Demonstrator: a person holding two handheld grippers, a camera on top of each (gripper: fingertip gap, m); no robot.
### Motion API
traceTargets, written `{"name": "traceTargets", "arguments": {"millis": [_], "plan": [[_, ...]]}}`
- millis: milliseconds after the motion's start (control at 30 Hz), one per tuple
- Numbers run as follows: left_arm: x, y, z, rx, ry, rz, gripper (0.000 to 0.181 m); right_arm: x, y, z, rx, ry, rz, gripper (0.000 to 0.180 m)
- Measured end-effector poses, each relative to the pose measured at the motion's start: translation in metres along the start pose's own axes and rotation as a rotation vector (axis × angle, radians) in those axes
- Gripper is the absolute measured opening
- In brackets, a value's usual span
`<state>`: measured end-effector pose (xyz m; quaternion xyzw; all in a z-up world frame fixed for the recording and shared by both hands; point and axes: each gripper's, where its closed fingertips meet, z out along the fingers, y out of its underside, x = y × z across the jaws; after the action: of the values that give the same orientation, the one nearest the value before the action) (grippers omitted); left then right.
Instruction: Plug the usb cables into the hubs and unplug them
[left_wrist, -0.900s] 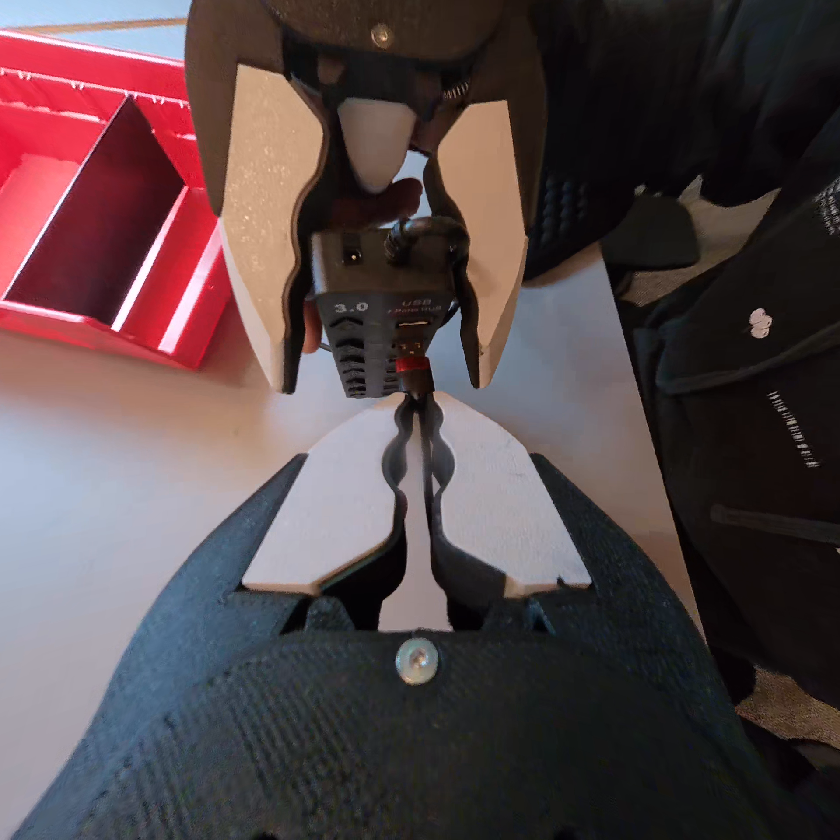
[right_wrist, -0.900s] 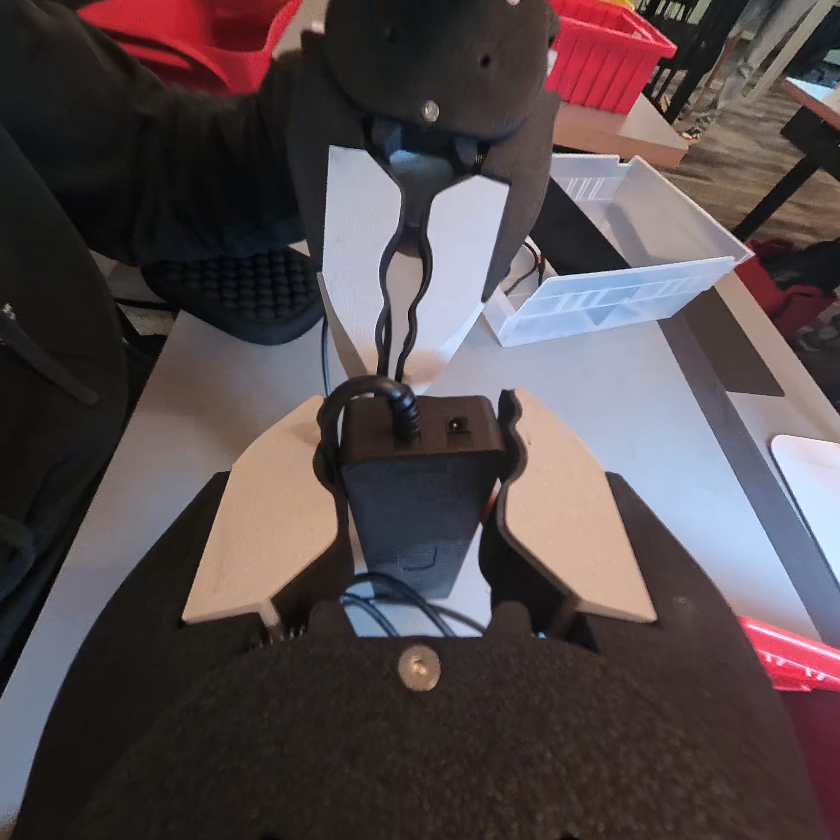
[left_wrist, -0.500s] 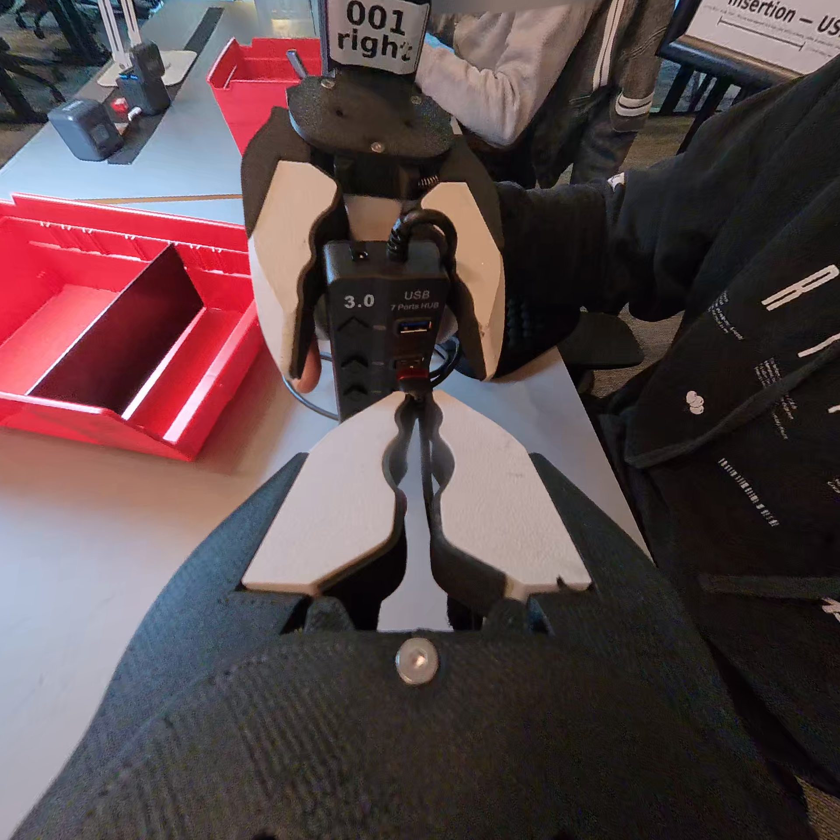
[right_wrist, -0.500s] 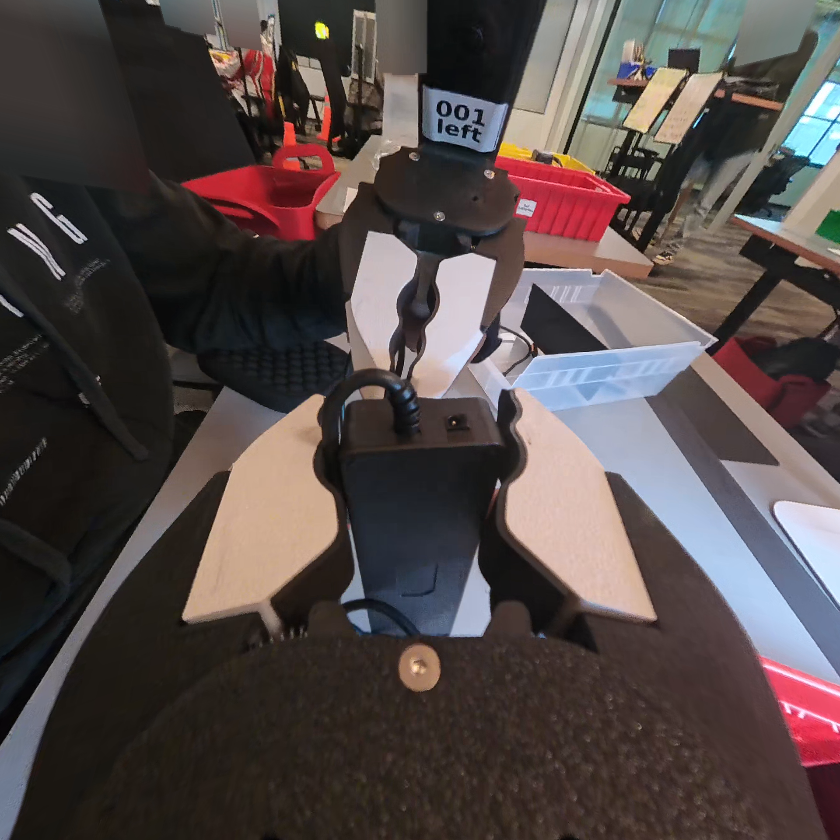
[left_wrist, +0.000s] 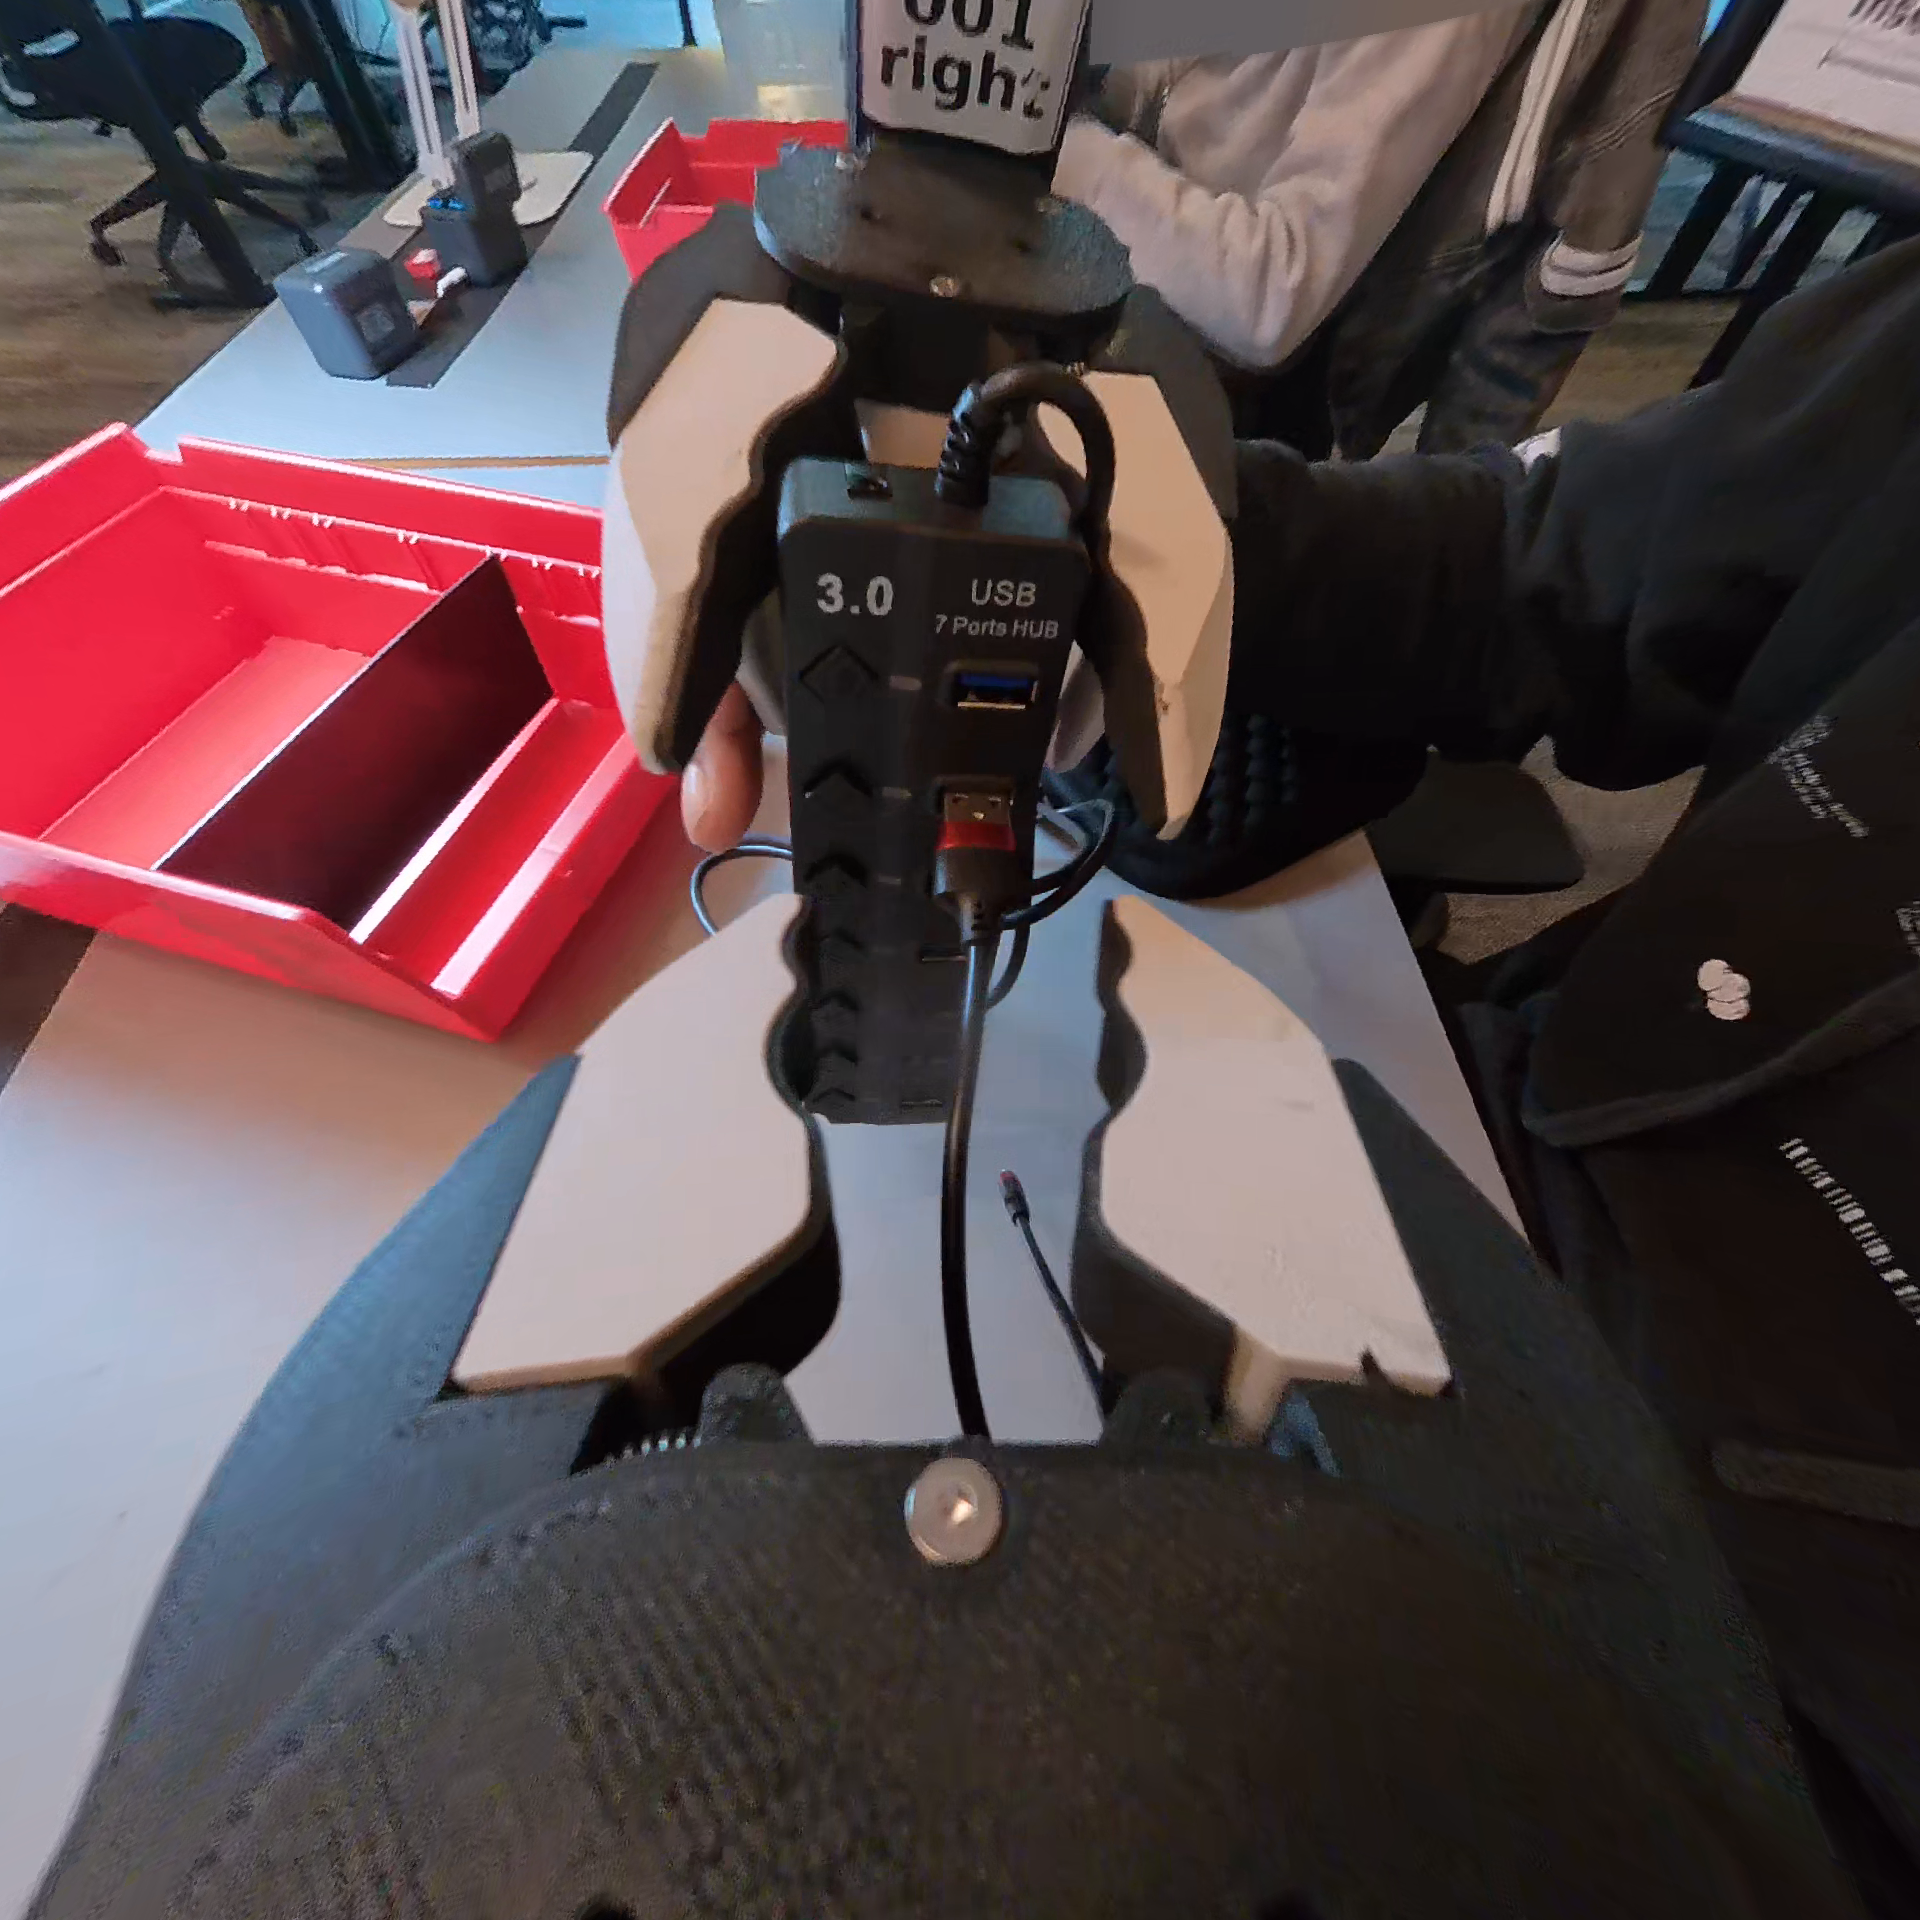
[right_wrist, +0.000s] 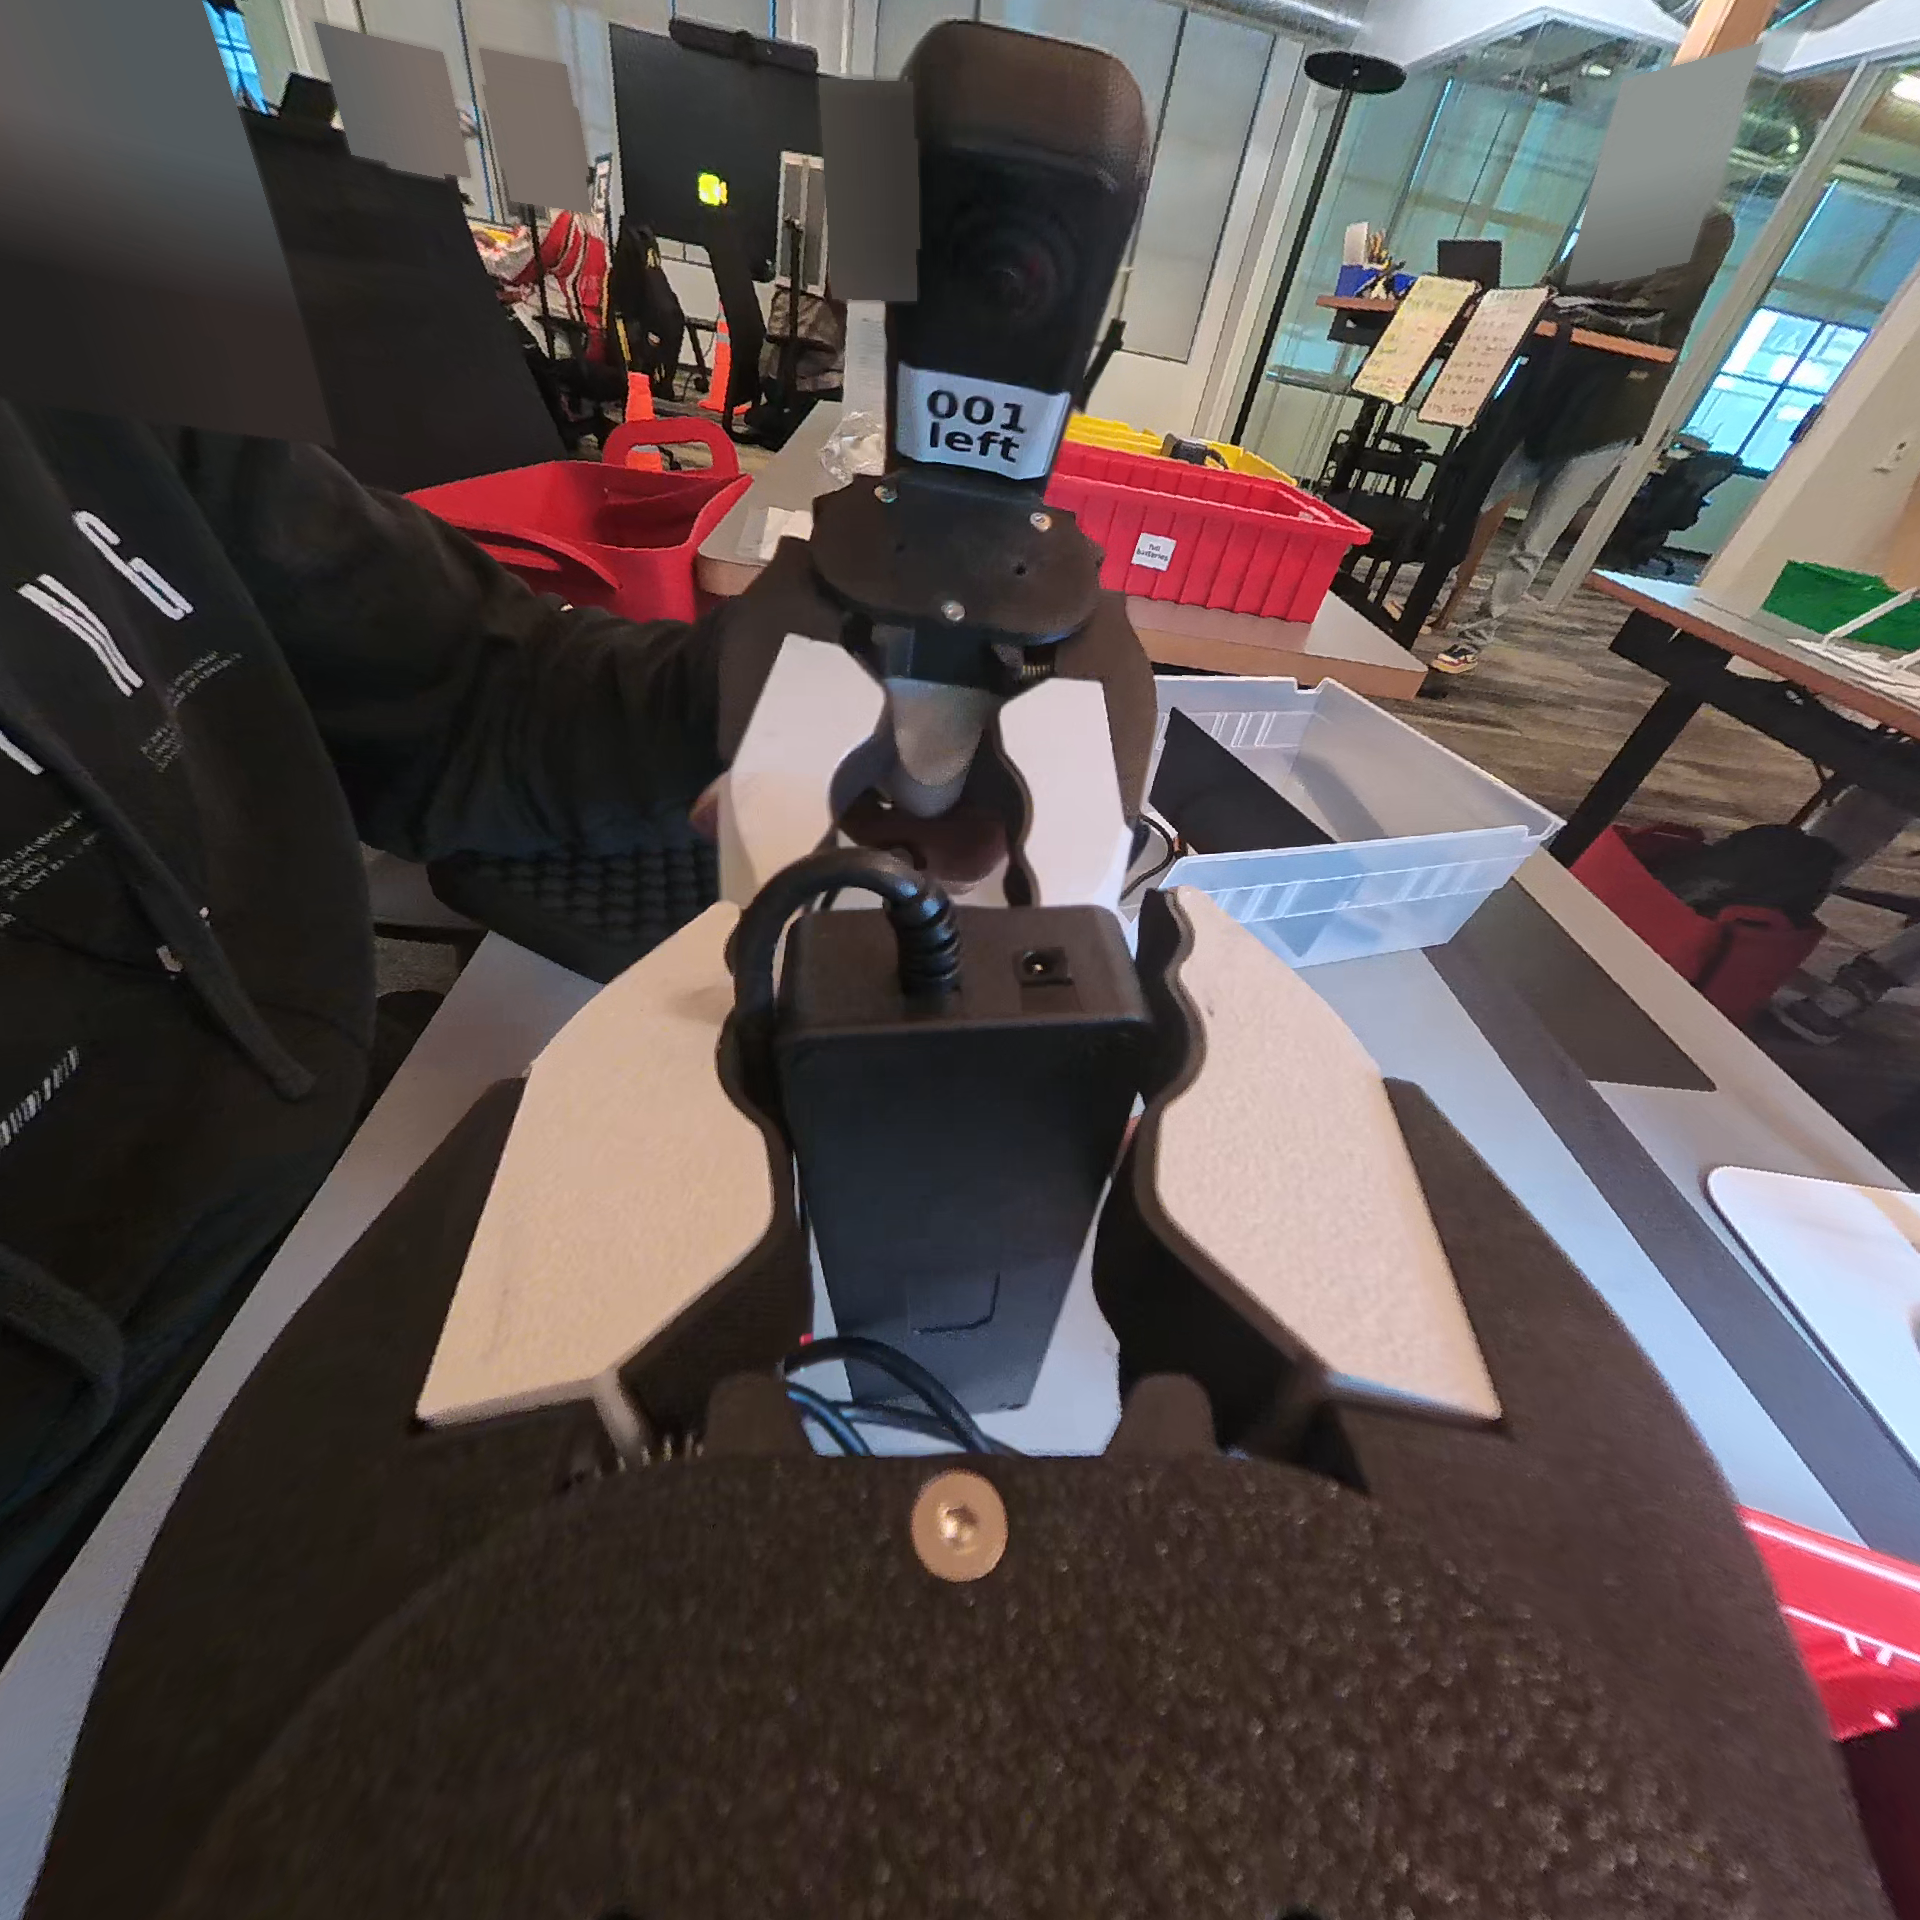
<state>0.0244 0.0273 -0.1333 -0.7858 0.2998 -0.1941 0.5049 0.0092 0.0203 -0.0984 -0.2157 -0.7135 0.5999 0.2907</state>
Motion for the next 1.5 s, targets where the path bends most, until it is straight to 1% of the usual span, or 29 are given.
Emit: {"name": "traceTargets", "arguments": {"millis": [67, 133, 167, 300, 433, 533, 600, 667, 767, 833, 933, 1033, 1133, 1233, 1333, 1400, 1433, 1500], "plan": [[-0.001, 0.004, 0.007, -0.038, -0.031, 0.015, 0.068, 0.000, 0.000, 0.001, 0.000, 0.002, -0.006, 0.069], [-0.005, 0.010, 0.014, -0.089, -0.078, 0.044, 0.072, -0.002, -0.001, 0.003, 0.002, -0.005, -0.015, 0.069], [-0.005, 0.013, 0.017, -0.107, -0.083, 0.057, 0.071, -0.004, -0.002, 0.005, 0.006, -0.009, -0.018, 0.069], [-0.011, 0.017, 0.026, -0.113, -0.133, 0.101, 0.052, -0.006, 0.001, 0.010, -0.006, -0.017, -0.027, 0.070], [-0.013, 0.016, 0.029, -0.077, -0.144, 0.128, 0.051, -0.004, 0.000, 0.010, 0.015, -0.013, -0.018, 0.069], [-0.014, 0.012, 0.025, -0.046, -0.120, 0.101, 0.051, 0.000, -0.004, 0.008, 0.032, 0.017, -0.001, 0.070], [-0.016, 0.014, 0.020, -0.055, -0.111, 0.087, 0.051, 0.005, 0.002, 0.007, -0.013, 0.038, 0.013, 0.072], [-0.021, 0.016, 0.014, -0.058, -0.109, 0.078, 0.050, 0.009, 0.011, 0.005, -0.056, 0.053, 0.025, 0.079], [-0.025, 0.017, 0.007, -0.046, -0.103, 0.065, 0.051, 0.012, 0.034, 0.001, -0.146, 0.055, 0.049, 0.086], [-0.023, 0.014, 0.006, -0.029, -0.087, 0.060, 0.050, 0.008, 0.051, 0.004, -0.194, 0.025, 0.079, 0.090], [-0.021, 0.016, 0.010, -0.023, -0.063, 0.050, 0.050, 0.004, 0.064, 0.016, -0.218, 0.012, 0.070, 0.085], [-0.014, 0.009, 0.013, 0.031, -0.015, 0.020, 0.050, -0.001, 0.074, 0.027, -0.242, -0.007, 0.069, 0.081], [-0.018, 0.007, 0.013, 0.043, -0.051, 0.050, 0.050, 0.000, 0.070, 0.033, -0.188, 0.015, 0.065, 0.074], [-0.019, 0.006, 0.013, 0.064, -0.055, 0.042, 0.051, 0.004, 0.070, 0.032, -0.187, 0.031, 0.064, 0.067], [-0.022, 0.005, 0.010, 0.057, -0.071, 0.026, 0.051, 0.007, 0.068, 0.025, -0.185, 0.041, 0.054, 0.062], [-0.027, 0.009, 0.000, 0.023, -0.067, -0.008, 0.061, 0.013, 0.068, 0.013, -0.185, 0.063, 0.053, 0.062], [-0.031, 0.013, -0.006, 0.005, -0.071, -0.024, 0.061, 0.016, 0.066, 0.006, -0.174, 0.077, 0.063, 0.062], [-0.040, 0.029, -0.014, -0.042, -0.084, -0.018, 0.051, 0.023, 0.064, -0.011, -0.153, 0.117, 0.076, 0.062]]}}
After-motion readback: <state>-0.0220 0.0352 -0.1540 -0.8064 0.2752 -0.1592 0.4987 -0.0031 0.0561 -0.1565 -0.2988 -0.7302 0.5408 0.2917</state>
